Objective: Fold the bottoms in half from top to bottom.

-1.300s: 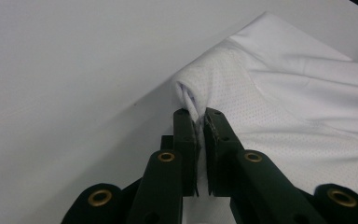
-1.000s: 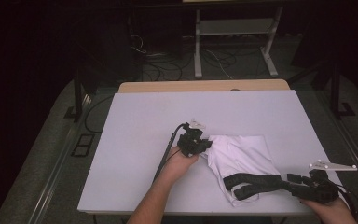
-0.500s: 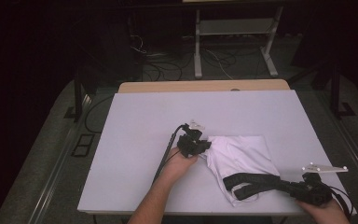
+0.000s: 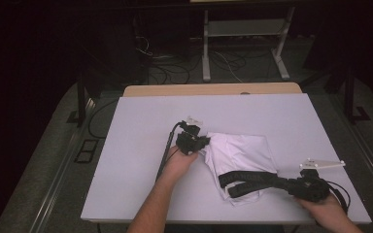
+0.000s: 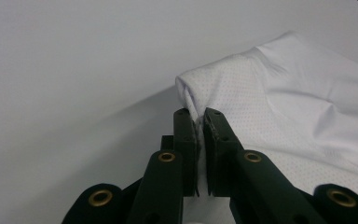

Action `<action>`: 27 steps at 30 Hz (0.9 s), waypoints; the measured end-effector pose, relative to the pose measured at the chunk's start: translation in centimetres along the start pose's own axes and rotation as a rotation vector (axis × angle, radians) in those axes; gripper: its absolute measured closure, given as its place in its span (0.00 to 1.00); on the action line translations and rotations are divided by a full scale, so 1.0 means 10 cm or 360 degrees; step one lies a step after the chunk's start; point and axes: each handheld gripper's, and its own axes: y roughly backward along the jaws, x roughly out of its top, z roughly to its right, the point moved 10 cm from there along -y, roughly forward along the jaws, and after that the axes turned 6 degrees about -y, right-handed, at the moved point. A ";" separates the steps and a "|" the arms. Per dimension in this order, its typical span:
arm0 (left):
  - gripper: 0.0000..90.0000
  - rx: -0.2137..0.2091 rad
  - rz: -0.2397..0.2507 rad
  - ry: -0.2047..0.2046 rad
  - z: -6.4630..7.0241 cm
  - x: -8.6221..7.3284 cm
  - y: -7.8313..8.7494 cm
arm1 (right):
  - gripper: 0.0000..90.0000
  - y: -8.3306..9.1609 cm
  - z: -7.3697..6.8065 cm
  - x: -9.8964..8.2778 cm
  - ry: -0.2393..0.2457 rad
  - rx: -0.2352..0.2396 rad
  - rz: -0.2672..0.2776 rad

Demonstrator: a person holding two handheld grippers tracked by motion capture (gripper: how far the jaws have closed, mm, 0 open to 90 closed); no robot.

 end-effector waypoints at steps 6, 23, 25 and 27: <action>0.93 0.0075 0.0002 0.0010 -0.23 0.10 0.04 | 0.91 -0.18 -0.09 0.17 0.0032 0.0021 0.0003; 0.92 0.0239 -0.0061 0.0064 -0.82 0.24 0.06 | 0.90 -0.71 -0.29 0.51 0.0031 0.0042 0.0027; 0.92 0.0240 -0.0076 0.0053 -0.83 0.24 0.05 | 0.90 -0.72 -0.30 0.52 0.0024 0.0052 0.0029; 0.92 0.0233 -0.0078 0.0062 -0.81 0.23 0.04 | 0.90 -0.71 -0.28 0.52 0.0025 0.0043 0.0032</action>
